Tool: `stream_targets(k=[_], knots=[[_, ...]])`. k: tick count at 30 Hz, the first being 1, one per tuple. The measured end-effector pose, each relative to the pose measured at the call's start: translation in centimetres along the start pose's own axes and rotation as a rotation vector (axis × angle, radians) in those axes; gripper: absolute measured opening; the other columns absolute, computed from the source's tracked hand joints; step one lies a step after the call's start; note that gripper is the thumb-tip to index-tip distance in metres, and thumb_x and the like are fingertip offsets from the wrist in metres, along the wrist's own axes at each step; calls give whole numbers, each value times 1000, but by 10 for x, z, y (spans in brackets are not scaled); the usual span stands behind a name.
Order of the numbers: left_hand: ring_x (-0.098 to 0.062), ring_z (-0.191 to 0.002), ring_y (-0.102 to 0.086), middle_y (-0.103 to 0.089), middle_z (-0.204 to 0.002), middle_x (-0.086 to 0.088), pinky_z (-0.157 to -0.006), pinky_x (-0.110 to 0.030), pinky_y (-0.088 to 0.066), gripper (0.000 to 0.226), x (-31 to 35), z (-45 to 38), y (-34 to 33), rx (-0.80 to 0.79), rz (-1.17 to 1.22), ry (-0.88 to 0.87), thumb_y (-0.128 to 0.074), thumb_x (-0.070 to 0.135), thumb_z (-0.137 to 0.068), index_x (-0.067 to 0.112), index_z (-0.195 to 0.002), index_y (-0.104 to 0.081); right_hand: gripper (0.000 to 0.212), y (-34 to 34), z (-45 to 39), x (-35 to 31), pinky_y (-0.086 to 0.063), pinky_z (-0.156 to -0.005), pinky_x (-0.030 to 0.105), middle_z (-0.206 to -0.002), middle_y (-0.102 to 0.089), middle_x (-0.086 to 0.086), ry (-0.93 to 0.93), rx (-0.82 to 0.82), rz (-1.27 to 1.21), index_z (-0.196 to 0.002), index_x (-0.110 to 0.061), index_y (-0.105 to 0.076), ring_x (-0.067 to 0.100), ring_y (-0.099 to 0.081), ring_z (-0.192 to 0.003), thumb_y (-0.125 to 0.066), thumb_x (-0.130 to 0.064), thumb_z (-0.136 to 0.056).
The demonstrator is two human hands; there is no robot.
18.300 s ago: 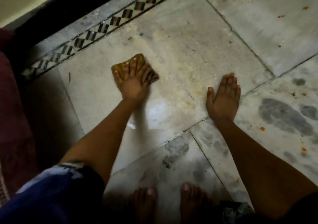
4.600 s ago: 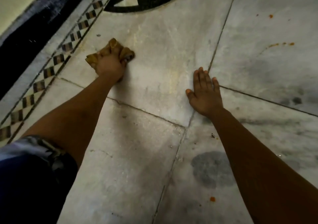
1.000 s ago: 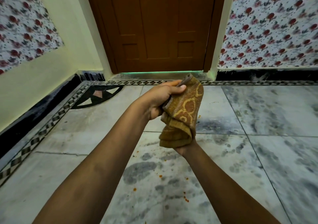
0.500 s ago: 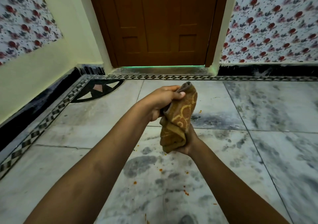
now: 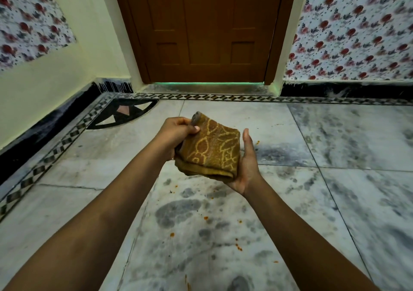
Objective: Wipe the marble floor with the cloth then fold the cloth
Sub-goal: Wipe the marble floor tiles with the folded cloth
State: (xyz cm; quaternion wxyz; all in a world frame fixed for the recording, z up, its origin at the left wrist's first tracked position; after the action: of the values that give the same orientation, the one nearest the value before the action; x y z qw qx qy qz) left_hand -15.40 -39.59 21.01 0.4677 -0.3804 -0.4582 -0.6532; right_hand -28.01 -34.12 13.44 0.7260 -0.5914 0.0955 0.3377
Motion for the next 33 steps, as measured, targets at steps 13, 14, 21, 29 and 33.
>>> stream_targets(k=[13,14,21,29,33], knots=[[-23,-104,-62,-64,-118,-10,-82,-36,-53,52,-65,-2,-12,-357,311,178,-67,33,-73,13,-119,-54,21,18,9,-10,-55,-74,45,-96,-69,12,-22,164,370,-105,-13,-59,29,-66,-85,-57,-26,-88],[-24,-105,-61,-63,-119,-11,-84,-37,-52,49,-66,-3,-11,-351,304,182,-68,28,-74,12,-118,-54,23,21,10,-14,-55,-74,43,-97,-68,11,-19,198,468,-106,-13,-60,28,-66,-85,-60,-26,-87],[-20,-99,-63,-71,-103,-4,-84,-33,-51,75,-65,3,-17,-504,50,150,-90,36,-44,14,-110,-63,25,28,19,-38,-56,-70,31,-97,-68,6,106,225,795,-110,-12,-61,21,-66,-84,-64,-16,-86],[-14,-109,-58,-61,-118,3,-87,-24,-52,43,-54,19,-30,-731,-418,29,-70,17,-79,26,-117,-51,22,-5,21,-44,-49,-74,29,-91,-62,3,174,-25,1375,-100,-13,-59,16,-58,-85,-69,-10,-81],[-13,-97,-63,-67,-104,1,-83,-20,-52,19,-55,24,-42,-655,-347,21,-66,20,-83,19,-101,-61,34,2,21,-56,-52,-62,25,-86,-66,4,203,58,1204,-98,-17,-54,16,-63,-79,-77,-15,-74]])
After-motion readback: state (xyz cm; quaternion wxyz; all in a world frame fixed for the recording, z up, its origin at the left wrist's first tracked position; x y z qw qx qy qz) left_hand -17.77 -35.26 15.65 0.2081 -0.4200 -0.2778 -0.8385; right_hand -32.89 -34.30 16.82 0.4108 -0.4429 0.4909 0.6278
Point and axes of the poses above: each hand's wrist, its own z-axis away from the middle knuckle, its own y-axis out of the back of the hand, x = y × z, the point moved 5 cm from there along -z, towards the middle knuckle
